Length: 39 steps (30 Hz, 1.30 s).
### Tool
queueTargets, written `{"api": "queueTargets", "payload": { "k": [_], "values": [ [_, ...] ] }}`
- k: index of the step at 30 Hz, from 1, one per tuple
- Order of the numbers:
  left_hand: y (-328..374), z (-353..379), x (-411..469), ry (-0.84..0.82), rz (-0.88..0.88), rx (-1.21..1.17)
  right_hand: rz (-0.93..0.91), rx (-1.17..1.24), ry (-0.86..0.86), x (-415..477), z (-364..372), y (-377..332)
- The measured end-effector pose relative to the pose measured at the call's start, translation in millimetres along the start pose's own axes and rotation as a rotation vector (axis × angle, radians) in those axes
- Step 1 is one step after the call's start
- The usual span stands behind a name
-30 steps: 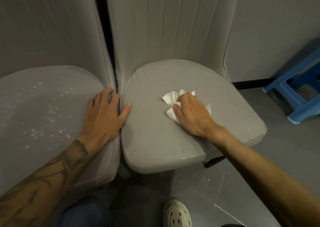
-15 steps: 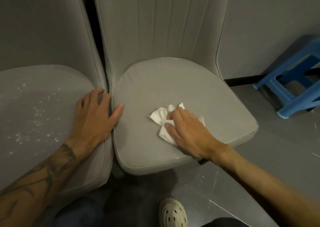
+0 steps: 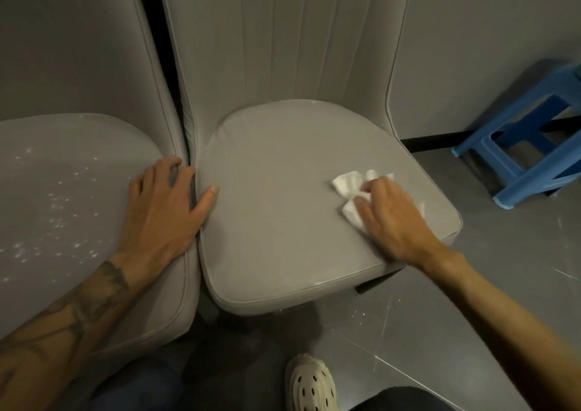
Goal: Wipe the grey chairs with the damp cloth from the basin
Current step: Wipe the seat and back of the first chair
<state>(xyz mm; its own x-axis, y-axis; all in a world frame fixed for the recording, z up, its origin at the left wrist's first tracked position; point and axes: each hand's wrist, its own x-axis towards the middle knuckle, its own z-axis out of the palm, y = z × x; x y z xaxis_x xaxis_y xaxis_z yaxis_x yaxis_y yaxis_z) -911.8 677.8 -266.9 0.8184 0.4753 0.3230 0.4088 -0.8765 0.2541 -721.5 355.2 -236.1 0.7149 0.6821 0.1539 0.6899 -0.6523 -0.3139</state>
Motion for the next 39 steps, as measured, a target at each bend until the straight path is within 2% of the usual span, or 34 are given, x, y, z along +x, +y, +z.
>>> {"api": "queueTargets", "payload": {
  "k": [2, 3, 7, 9, 12, 14, 18, 20, 24, 25, 30, 33, 35, 37, 39],
  "values": [
    [-1.7, 2.7, 0.0, 0.014, 0.004, 0.013, 0.13, -0.013, 0.05, 3.2, -7.0, 15.4],
    [-2.0, 3.3, 0.2, 0.022, 0.004, 0.016, 0.128, -0.031, 0.076, 1.7, -3.3, 10.7],
    [-2.8, 4.3, 0.5, 0.02, 0.005, 0.012, -0.079, 0.005, 0.045, -22.1, 24.1, -37.4],
    [-2.5, 3.8, 0.5, 0.007, 0.005, 0.003, -0.11, 0.013, 0.016, -22.5, 17.6, -33.8],
    [-1.5, 1.8, -0.3, 0.012, 0.0, 0.006, 0.069, 0.033, 0.04, -10.7, -2.9, -8.0],
    [-0.8, 0.7, -0.8, 0.011, -0.003, 0.012, 0.122, 0.001, 0.094, -13.3, -1.3, -13.8],
    [1.7, -2.6, -1.1, -0.026, -0.02, -0.006, -0.123, 0.063, -0.014, -39.8, 29.0, -79.9],
    [2.3, -4.2, -1.0, -0.042, -0.026, -0.01, -0.25, 0.063, -0.086, -39.4, 27.6, -87.1],
    [2.7, -5.5, -1.4, -0.052, -0.031, -0.003, -0.092, 0.092, -0.057, -28.3, 11.7, -74.9],
    [2.8, -5.2, -1.3, -0.046, -0.03, -0.005, -0.103, 0.066, -0.056, -31.8, 13.9, -84.2],
    [2.7, -4.0, -1.0, -0.031, -0.039, -0.006, -0.488, 0.018, -0.181, -44.7, 33.3, -142.5],
    [2.5, -4.9, -1.1, -0.023, -0.041, -0.014, -0.396, 0.065, -0.181, -26.3, 26.5, -127.1],
    [3.0, -4.9, -1.6, -0.026, -0.048, -0.015, -0.32, 0.025, -0.113, -24.9, 28.8, -126.0],
    [4.1, -5.2, -0.9, -0.033, -0.046, -0.015, -0.389, -0.047, -0.055, -30.9, 38.0, -141.4],
    [5.3, -6.1, 0.3, -0.055, -0.042, -0.01, -0.523, -0.041, -0.069, -36.7, 44.7, -155.6]
  ]
}}
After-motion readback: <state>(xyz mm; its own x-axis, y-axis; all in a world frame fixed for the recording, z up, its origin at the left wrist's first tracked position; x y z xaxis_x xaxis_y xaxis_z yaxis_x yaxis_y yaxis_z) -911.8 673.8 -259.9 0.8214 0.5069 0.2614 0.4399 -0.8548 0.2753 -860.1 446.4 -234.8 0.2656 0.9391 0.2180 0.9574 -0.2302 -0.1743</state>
